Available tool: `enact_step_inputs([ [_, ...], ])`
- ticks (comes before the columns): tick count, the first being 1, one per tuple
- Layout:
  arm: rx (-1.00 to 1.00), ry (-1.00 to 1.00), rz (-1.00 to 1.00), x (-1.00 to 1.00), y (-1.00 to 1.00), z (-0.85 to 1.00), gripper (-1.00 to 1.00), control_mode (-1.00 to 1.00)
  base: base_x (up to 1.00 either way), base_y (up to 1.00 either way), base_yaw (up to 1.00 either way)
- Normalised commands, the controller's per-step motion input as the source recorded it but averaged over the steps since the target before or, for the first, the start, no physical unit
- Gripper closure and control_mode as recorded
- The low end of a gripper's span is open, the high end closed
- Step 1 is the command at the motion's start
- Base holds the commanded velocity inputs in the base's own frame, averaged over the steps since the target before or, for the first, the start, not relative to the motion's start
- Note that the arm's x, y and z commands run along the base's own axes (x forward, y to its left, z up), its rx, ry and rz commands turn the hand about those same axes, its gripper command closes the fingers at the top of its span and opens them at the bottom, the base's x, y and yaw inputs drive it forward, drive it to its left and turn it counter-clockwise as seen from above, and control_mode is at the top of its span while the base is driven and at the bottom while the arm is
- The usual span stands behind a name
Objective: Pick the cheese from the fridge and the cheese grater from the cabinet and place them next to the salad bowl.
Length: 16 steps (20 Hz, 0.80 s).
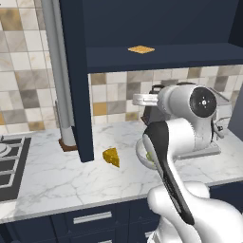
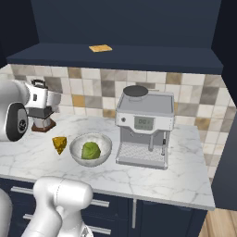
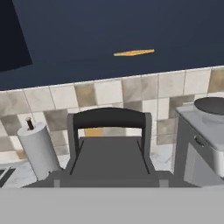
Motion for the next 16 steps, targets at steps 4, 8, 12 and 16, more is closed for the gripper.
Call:
enact_step_inputs([
  [4,0.02,0.0,-0.02,0.0,0.3,-0.65,1.0,-1.0,0.0,0.0,0.0],
  [8,0.0,-0.01,-0.13,-0.1,0.26,-0.58,1.0,-1.0,0.0,0.0,0.0],
  [12,0.01,0.04,-0.14,-0.05,0.25,-0.58,1.0,-1.0,0.0,0.0,0.0],
  [16,0.01,0.11,-0.02,-0.08,0.3,-0.61,1.0,-1.0,0.0,0.0,0.0],
])
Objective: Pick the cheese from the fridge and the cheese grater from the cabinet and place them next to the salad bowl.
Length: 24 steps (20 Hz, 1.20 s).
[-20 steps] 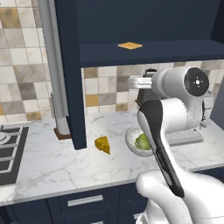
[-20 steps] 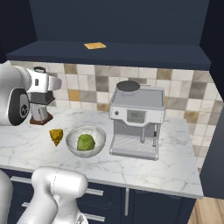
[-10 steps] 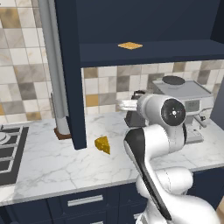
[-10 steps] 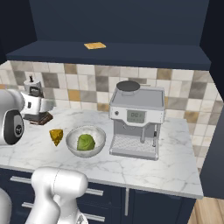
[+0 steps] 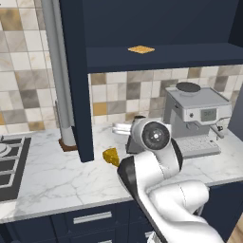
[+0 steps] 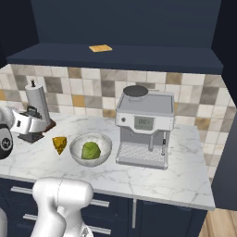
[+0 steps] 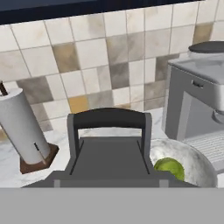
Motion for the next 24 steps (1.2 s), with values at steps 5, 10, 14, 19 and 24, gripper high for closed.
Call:
enact_step_inputs([
  [5,0.0,0.03,0.0,-0.05,0.15,-0.65,1.0,-1.0,0.0,0.0,0.0],
  [10,0.0,-0.03,0.0,0.0,0.07,-0.63,1.0,-1.0,0.0,0.0,0.0],
  [14,0.0,-0.11,0.0,-0.01,0.12,-0.68,1.0,-1.0,0.0,0.0,0.0],
  [19,0.0,-0.07,0.0,0.03,-0.03,-0.49,1.0,-1.0,0.0,0.0,0.0],
  [24,0.0,-0.03,0.0,0.11,-0.1,-0.44,1.0,-1.0,0.0,0.0,0.0],
])
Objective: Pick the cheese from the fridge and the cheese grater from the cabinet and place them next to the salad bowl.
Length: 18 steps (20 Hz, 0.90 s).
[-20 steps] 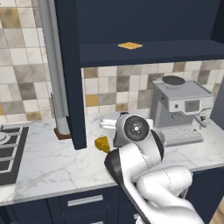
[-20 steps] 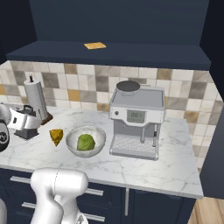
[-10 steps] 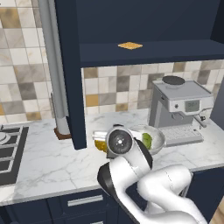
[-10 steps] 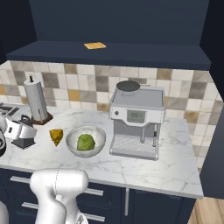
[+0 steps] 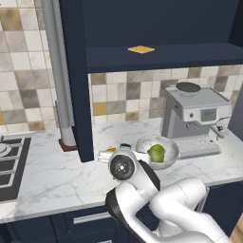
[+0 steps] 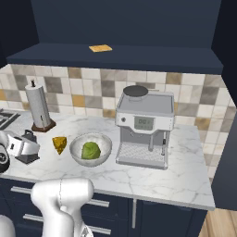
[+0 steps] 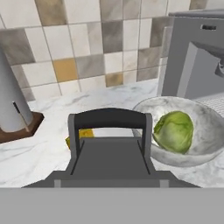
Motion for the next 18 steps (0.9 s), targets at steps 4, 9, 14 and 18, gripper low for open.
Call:
enact_step_inputs([
  [4,0.0,-0.01,0.0,0.17,-0.15,-0.43,1.0,-1.0,0.0,0.0,0.0],
  [9,0.0,-0.08,0.0,0.22,-0.18,-0.39,1.0,-1.0,0.0,0.0,0.0],
  [14,-0.03,-0.08,-0.03,0.25,-0.1,-0.34,1.0,-1.0,0.0,0.0,0.0],
  [18,-0.04,0.0,-0.06,0.31,-0.08,-0.29,1.0,-1.0,0.0,0.0,0.0],
])
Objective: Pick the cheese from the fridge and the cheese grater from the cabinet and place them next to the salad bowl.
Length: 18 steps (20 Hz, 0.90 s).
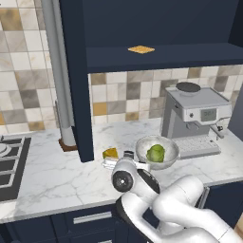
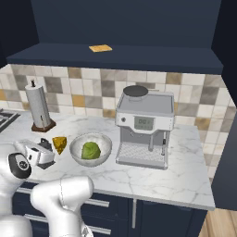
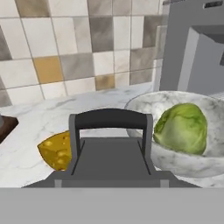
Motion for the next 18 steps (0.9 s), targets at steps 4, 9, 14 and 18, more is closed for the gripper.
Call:
enact_step_inputs([
  [4,-0.06,0.0,-0.14,0.4,-0.01,-0.3,1.0,-1.0,0.0,0.0,0.0],
  [9,-0.07,0.0,-0.19,0.41,0.0,-0.3,1.0,-1.0,0.0,0.0,0.0],
  [14,-0.04,0.0,-0.15,0.34,-0.01,-0.28,1.0,-1.0,0.0,0.0,0.0],
  [18,-0.01,-0.02,-0.1,0.31,0.0,-0.28,1.0,-1.0,0.0,0.0,0.0],
])
